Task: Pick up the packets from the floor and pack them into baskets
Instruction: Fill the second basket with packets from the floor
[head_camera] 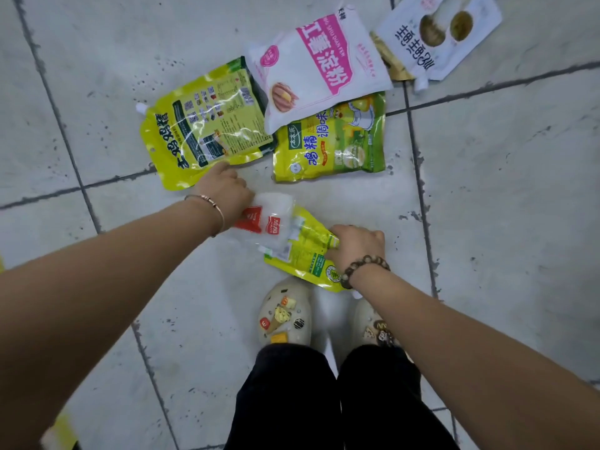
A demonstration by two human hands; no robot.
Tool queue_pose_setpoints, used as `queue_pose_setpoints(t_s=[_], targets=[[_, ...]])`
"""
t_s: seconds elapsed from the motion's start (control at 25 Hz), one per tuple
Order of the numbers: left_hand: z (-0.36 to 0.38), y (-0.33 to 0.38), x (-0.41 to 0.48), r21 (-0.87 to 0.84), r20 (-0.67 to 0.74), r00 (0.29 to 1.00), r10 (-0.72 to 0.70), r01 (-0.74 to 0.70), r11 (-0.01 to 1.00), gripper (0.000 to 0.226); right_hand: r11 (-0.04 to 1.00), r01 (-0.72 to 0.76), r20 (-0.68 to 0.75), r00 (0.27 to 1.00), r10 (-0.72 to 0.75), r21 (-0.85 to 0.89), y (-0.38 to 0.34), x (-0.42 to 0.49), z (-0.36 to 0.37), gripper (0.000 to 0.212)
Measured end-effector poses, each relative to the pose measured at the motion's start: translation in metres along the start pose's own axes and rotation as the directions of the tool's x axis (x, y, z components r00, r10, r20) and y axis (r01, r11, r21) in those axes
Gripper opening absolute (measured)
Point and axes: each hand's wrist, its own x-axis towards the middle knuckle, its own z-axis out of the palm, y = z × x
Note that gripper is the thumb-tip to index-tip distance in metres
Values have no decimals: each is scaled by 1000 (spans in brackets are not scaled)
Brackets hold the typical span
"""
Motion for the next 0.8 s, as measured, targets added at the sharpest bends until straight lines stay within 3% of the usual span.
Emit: queue_pose_setpoints(t_s=[0.08, 0.2, 0.36, 0.48, 0.6, 0.8], targets=[[-13, 8, -13, -231, 46, 995, -84, 93, 968, 27, 959, -147, 7, 989, 150, 243, 13, -23, -10, 25], [-44, 24, -39, -554, 113, 971, -210, 237, 798, 34, 735, -287, 36, 941, 337, 614, 25, -56, -25, 16], [-91, 43, -69, -838, 193, 920, -340, 335, 430, 32, 376, -248, 38, 873, 487, 893, 35, -101, -65, 12], [-138, 50, -89, -936, 202, 898, -391, 294, 192, 31, 168, -151, 29, 822, 568, 974, 41, -142, -101, 13], [-190, 60, -112, -960, 159, 894, -418, 239, 145, 28, 28, -60, 30, 786, 618, 998, 48, -185, -127, 4], [-261, 95, -149, -988, 9, 922, -386, 68, 141, 22, -24, 76, -35, 688, 725, 997, 72, -251, -153, 20]])
